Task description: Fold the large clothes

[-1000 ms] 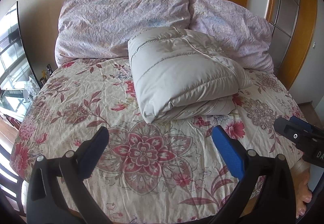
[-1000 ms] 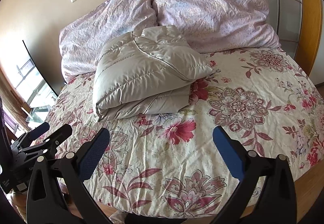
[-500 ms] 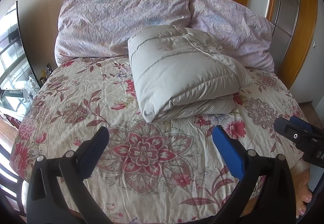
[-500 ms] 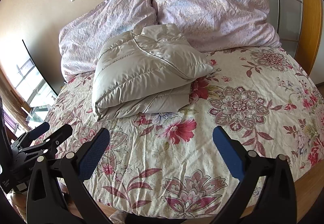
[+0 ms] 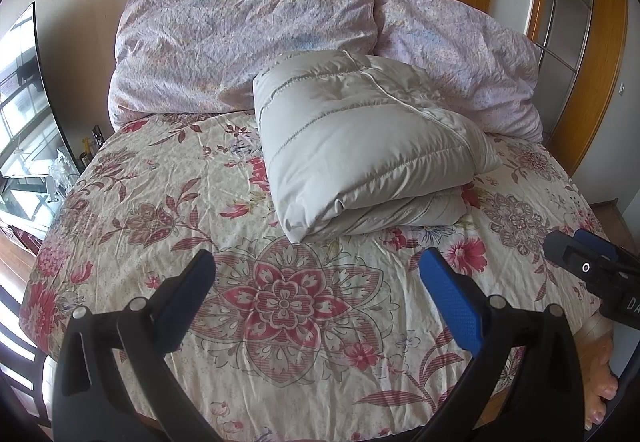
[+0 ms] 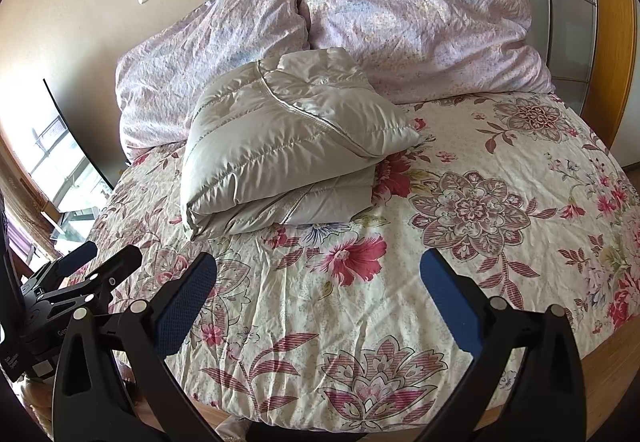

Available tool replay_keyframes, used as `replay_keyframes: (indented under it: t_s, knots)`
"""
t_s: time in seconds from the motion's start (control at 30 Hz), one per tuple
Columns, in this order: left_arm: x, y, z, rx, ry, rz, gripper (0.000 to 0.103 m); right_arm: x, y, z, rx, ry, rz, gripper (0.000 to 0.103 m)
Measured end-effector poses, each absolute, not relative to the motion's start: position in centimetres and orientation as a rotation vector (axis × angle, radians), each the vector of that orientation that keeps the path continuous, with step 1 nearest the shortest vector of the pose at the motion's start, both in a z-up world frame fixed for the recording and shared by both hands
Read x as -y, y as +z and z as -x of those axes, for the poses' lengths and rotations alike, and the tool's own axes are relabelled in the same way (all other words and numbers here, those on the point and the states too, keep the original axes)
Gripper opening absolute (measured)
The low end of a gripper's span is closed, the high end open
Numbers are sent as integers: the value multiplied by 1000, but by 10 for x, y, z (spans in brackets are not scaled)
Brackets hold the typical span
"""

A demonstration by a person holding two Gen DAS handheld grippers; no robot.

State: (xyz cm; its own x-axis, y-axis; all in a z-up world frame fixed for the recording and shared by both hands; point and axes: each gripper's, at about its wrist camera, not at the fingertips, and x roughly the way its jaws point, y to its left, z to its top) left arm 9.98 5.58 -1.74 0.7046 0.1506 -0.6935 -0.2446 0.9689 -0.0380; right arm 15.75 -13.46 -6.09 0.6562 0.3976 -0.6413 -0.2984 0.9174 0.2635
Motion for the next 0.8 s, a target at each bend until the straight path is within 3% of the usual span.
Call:
replay_keyframes:
  t_s: [0.8]
  knots:
    - [-56, -19, -101, -760, 220, 131, 101, 138, -61, -159, -757, 391, -140, 102]
